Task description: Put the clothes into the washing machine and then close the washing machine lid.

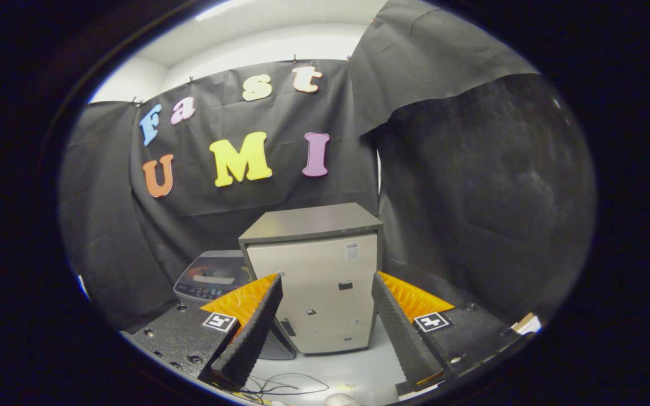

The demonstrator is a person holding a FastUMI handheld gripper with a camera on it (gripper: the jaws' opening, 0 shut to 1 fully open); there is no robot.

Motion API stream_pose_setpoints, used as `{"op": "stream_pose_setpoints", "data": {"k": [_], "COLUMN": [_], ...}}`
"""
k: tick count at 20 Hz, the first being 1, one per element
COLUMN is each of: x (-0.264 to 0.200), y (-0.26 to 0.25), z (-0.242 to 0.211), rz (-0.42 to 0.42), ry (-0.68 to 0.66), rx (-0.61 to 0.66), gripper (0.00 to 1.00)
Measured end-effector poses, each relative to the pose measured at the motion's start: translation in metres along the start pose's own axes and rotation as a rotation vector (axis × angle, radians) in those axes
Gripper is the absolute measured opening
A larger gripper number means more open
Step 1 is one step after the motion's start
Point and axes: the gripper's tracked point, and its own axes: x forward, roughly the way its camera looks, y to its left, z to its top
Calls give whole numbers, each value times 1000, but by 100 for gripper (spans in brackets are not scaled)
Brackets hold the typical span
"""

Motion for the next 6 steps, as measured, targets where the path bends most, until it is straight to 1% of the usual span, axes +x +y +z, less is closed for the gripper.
{"op": "stream_pose_setpoints", "data": {"k": [6], "x": [-4], "y": [5], "z": [3], "rz": [23], "ry": [-13], "rx": [-13], "gripper": [100]}}
